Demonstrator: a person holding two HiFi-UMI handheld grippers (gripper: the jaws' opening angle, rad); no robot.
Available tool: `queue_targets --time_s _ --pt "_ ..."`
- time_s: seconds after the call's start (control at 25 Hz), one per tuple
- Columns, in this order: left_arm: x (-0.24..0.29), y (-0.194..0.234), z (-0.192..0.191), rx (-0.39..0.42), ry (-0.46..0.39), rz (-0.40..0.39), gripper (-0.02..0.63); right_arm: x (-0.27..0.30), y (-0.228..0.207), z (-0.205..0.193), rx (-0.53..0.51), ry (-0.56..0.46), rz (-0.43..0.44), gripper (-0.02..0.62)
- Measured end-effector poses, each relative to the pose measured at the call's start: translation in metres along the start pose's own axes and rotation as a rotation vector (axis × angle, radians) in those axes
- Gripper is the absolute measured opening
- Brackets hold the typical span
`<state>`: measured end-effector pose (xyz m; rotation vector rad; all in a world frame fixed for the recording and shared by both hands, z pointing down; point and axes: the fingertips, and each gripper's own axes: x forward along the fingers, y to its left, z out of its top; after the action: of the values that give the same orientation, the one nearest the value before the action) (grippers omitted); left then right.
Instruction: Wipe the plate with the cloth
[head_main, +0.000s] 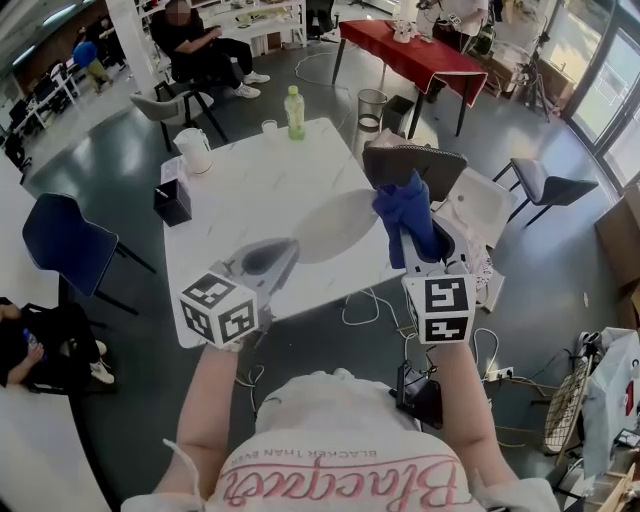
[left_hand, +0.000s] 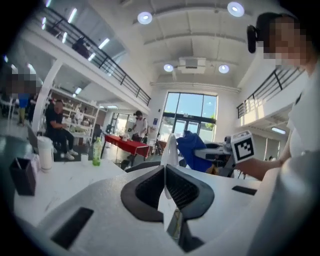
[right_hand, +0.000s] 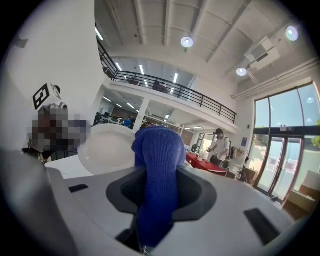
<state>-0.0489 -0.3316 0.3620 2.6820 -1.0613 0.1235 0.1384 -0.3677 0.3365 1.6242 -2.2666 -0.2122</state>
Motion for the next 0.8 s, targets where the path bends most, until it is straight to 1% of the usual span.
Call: queue_targets --time_s 0.08,0.24,0.32,0.44,0.48,0.56,0.68,0.8 --pt "-0.001 0.005 -0.001 0.159 -0.001 0.07 0.012 -0.007 -0.008 0.001 0.034 -0.015 -0.015 0.12" --pt "0.002 0.009 0.004 0.556 0.003 0.198 0.012 -0.014 -0.015 0.007 0.076 -0.041 -0.005 0.12" --pt "0.004 0.007 0.003 0.738 0.011 0.238 0.011 -0.018 -0.013 0.012 0.08 -0.053 0.018 0.12" --pt "0.005 0.0 0.003 0.977 0.012 0.28 0.011 -0.024 -0.002 0.02 0.075 -0.07 0.076 0.12" --pt "0.005 -0.003 0.003 1.044 0.009 0.287 0.011 -0.027 0.002 0.023 0.071 -0.075 0.099 0.12" --pt "0.006 -0.01 0.003 1.154 0.001 0.293 0.011 -0.031 0.011 0.031 0.055 -0.082 0.148 0.12" --pt "0.009 -0.017 0.002 1.281 -0.006 0.29 0.012 -0.033 0.03 0.047 0.009 -0.098 0.24 0.12" --pt "0.013 -0.024 0.0 1.399 -0.012 0.276 0.012 -0.029 0.054 0.066 -0.063 -0.121 0.328 0.12"
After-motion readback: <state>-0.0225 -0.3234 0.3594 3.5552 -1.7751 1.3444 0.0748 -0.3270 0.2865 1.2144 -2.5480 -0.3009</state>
